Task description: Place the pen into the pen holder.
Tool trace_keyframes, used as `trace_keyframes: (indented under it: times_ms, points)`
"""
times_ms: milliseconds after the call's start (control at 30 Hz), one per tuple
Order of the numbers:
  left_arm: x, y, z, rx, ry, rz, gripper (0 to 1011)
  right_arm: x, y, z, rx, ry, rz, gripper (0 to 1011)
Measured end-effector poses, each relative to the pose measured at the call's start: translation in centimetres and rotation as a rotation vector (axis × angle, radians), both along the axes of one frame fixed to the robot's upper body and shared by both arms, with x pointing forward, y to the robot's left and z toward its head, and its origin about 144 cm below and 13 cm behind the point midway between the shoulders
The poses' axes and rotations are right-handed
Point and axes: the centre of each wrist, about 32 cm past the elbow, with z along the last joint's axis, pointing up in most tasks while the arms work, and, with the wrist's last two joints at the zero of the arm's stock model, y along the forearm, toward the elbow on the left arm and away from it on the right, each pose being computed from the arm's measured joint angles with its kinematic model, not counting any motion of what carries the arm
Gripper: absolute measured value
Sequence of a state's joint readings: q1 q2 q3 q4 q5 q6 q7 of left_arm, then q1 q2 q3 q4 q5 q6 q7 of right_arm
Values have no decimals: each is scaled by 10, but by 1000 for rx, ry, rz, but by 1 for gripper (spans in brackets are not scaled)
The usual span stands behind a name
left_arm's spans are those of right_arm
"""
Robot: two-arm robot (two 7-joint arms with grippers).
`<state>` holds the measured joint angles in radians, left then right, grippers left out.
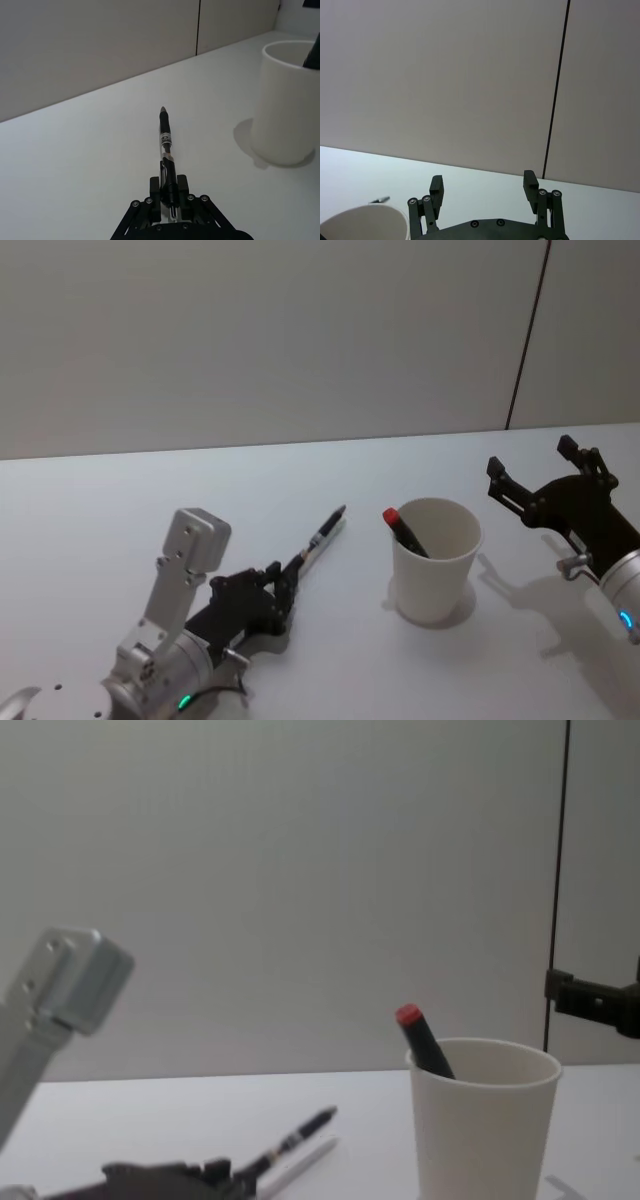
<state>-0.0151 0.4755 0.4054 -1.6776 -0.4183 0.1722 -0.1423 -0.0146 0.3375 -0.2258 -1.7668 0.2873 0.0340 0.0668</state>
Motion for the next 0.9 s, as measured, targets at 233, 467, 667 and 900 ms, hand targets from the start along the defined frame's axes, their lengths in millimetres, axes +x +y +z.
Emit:
trace_keyframes:
  times_ms: [233, 467, 667, 900]
  points:
    - [-4, 3, 14, -25, -83, 31, 195, 0, 0, 0, 0, 0, 0, 1001]
    - [-10, 3, 33, -37, -178, 60, 195, 0, 0, 0, 0, 0, 0, 1002]
    - [-16, 1, 49, -47, -268, 64, 195, 0, 0, 0, 0, 0, 0, 1001]
    - [-20, -3, 61, -92, -382, 37, 195, 0, 0, 0, 0, 0, 0, 1001]
